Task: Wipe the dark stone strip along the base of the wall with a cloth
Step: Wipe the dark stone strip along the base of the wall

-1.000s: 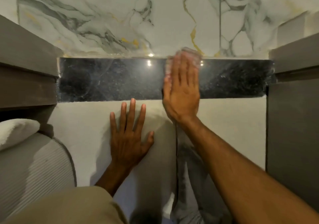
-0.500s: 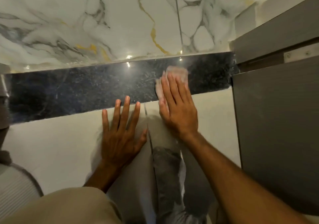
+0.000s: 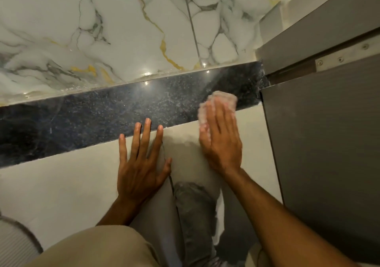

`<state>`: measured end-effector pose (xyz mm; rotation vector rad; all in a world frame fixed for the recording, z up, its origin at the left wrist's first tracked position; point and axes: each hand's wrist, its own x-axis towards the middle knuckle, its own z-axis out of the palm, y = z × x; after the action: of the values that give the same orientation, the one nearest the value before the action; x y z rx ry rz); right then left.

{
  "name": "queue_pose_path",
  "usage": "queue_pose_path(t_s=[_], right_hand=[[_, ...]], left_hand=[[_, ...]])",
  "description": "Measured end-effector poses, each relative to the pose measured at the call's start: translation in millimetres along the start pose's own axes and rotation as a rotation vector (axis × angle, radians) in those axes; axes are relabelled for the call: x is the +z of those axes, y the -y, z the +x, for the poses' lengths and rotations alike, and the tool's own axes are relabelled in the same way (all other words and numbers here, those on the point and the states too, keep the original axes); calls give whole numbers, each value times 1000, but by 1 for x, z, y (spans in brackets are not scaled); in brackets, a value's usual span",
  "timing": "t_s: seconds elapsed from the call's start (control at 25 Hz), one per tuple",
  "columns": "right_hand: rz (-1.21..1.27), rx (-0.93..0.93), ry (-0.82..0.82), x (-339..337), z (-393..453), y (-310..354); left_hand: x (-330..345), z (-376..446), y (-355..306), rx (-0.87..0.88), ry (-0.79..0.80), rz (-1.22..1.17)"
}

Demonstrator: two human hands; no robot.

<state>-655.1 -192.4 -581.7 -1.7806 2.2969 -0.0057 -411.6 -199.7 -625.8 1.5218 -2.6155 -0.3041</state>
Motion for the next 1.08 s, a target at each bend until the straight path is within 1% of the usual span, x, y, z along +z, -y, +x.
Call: queue_pose_path(t_s=[0.08,0.12,0.16,0.2,0.28,0.32,0.4,0.48,0.6,0.64,0.8,0.92,1.0,1.04,1.08], right_hand=[[6,292,-96,-10,33,-7],[1,387,-153,-13,61,-7],[-17,397,-164,-15,86,-6],[-22,321,-156,-14,101,-5],[15,150,-135,-9,90,-1],[43,141,-120,-8,72,-2],[67,245,-115,-11,50,-12],[28,382,-155,-15,78,-18],[47,561,-195,-21,127,-16],[51,580,-209,-18,120,-11],[33,602,-208,1,33,2],[42,675,-250,5,43,-6],[24,658,-282,10,46,-13],[42,665,-300,14,35,-13],[73,716,-321,16,19,-9]], left_hand=[[-3,1,-1,2,-2,-18],[-2,1,-1,0,-1,-14],[-1,1,-1,-2,0,-8],[0,1,0,-4,-1,-3],[1,1,1,-10,-7,-7],[2,0,2,-10,-5,-14],[-1,1,1,-11,3,-25],[-2,1,-1,-11,8,-18],[0,2,0,2,-5,8],[1,3,0,-4,-4,9],[-3,3,-2,-1,9,-21],[-4,3,-1,2,14,-2],[0,2,1,8,10,16],[1,1,1,6,13,14],[0,1,1,9,11,5]])
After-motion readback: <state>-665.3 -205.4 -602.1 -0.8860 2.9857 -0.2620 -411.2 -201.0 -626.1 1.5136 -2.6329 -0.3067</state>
